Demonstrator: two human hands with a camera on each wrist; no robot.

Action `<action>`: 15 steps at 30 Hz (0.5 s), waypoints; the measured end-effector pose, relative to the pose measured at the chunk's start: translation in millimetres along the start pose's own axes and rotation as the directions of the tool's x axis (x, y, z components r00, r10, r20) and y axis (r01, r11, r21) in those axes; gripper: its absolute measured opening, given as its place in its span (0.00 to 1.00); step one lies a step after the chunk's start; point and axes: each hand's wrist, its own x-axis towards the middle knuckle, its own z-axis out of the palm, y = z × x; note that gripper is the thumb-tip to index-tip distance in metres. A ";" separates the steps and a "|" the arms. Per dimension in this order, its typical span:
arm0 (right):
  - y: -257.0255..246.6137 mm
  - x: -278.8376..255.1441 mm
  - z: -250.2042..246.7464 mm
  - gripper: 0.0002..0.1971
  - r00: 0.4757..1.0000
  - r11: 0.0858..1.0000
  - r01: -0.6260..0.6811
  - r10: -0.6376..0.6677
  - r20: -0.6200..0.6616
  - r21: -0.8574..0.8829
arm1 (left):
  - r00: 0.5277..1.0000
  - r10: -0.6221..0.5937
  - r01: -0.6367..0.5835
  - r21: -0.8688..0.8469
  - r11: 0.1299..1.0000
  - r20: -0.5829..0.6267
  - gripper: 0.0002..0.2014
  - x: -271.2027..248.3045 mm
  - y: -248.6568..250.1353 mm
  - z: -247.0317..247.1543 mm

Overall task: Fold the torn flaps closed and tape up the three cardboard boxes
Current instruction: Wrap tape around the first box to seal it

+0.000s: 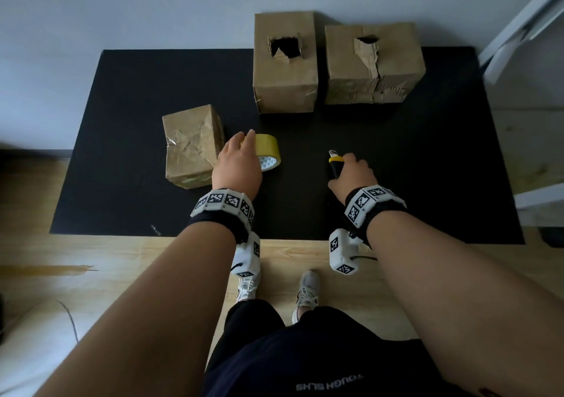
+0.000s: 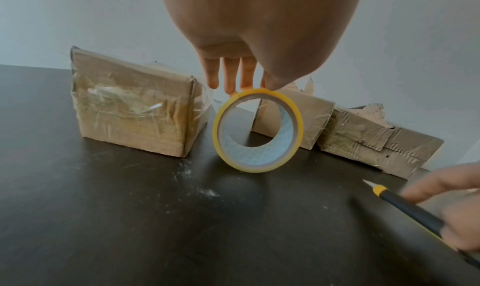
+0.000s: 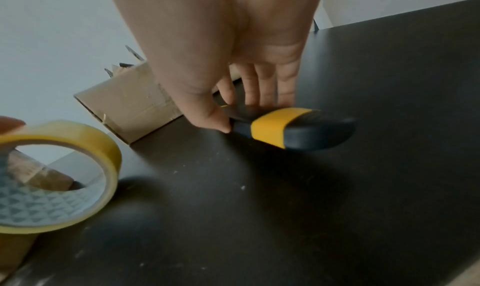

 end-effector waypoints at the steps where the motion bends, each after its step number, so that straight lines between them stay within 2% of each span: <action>1: -3.0 -1.4 -3.1 0.31 1.000 1.000 0.005 -0.005 -0.001 0.028 | 1.000 0.000 -0.001 0.009 1.000 0.012 0.25 0.0 -0.2 -1.4; 6: -27.6 -10.6 -20.0 0.22 0.997 0.984 0.075 -0.073 -0.020 0.164 | 0.997 0.018 -0.019 0.023 1.000 0.073 0.28 1.7 -4.8 -14.1; 12: -75.2 -25.1 -28.9 0.20 0.996 0.941 0.078 -0.056 -0.076 0.330 | 0.998 0.041 -0.045 0.078 0.996 0.045 0.28 5.6 -36.8 -40.4; 15: -97.5 -34.4 -23.5 0.15 0.989 0.935 0.138 -0.114 -0.093 0.327 | 0.998 0.035 -0.041 0.121 0.992 0.045 0.28 5.1 -61.9 -52.4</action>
